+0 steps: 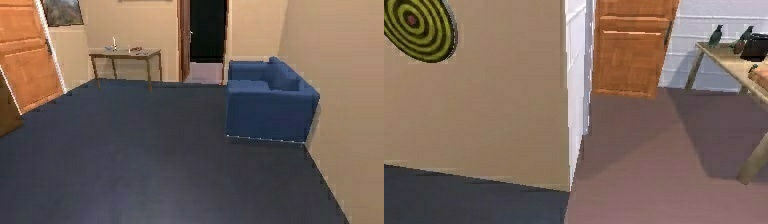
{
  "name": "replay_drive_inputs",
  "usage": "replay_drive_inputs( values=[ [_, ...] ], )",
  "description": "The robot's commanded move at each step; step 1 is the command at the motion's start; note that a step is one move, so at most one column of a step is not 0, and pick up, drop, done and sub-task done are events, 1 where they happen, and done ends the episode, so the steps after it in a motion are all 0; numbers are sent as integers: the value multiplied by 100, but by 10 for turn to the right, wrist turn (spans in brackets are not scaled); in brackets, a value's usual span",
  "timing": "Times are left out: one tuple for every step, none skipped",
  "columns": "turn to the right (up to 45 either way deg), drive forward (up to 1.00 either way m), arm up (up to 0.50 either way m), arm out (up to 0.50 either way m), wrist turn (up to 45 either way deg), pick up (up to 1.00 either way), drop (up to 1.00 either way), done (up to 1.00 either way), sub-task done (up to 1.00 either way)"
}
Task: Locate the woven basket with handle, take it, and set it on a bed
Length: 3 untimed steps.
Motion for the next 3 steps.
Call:
replay_drive_inputs(
  values=[
    [0,100,0,0,0,0,0,0,0],
    [0,80,0,0,0,0,0,0,0],
    [30,0,0,0,0,0,0,0,0]
  ],
)
